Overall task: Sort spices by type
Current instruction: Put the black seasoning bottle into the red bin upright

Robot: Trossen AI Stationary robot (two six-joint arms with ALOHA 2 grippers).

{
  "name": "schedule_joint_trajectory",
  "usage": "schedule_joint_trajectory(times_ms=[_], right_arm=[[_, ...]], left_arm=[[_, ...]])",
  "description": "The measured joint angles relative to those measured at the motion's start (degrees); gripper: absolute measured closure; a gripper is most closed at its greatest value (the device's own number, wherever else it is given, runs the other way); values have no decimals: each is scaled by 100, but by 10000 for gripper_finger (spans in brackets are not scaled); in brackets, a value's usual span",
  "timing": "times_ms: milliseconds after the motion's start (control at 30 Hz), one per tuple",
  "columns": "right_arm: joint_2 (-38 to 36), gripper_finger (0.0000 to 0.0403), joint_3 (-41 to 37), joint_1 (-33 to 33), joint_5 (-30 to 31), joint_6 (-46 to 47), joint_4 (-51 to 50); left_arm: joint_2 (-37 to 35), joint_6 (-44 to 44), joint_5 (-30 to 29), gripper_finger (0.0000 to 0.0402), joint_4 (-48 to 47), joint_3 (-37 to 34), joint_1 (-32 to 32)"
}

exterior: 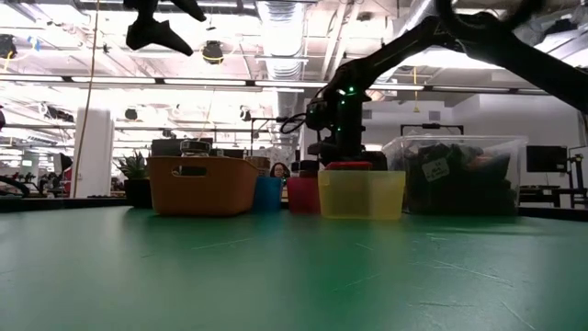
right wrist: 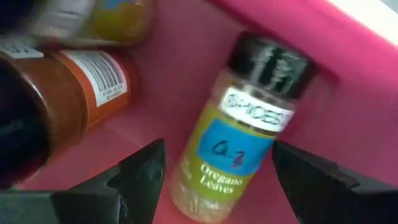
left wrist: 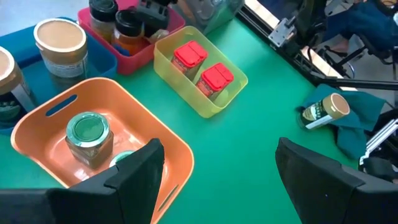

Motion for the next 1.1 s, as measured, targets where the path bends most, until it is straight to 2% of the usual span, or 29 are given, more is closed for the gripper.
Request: schedule_joint_trajectory(times_ms=[333,567,833,933,1100], right_arm=[[-22,86,-282,14,-6,-3,300],[22,86,-626,137,247,-508,318],[24,87,-627,166,155,-811,286],[24,98,-626,166,154,-951,221],[-5,139,-623,174,152,-1201,108]], left_arm=[[-1,-90,-2,107,-5,3,-1],[1,-105,-1,107,3,3,0],[1,-185,73,107,1,3,0],[-1,-187,83,107,1,3,1],[0,-187,96,107,-1,3,1]])
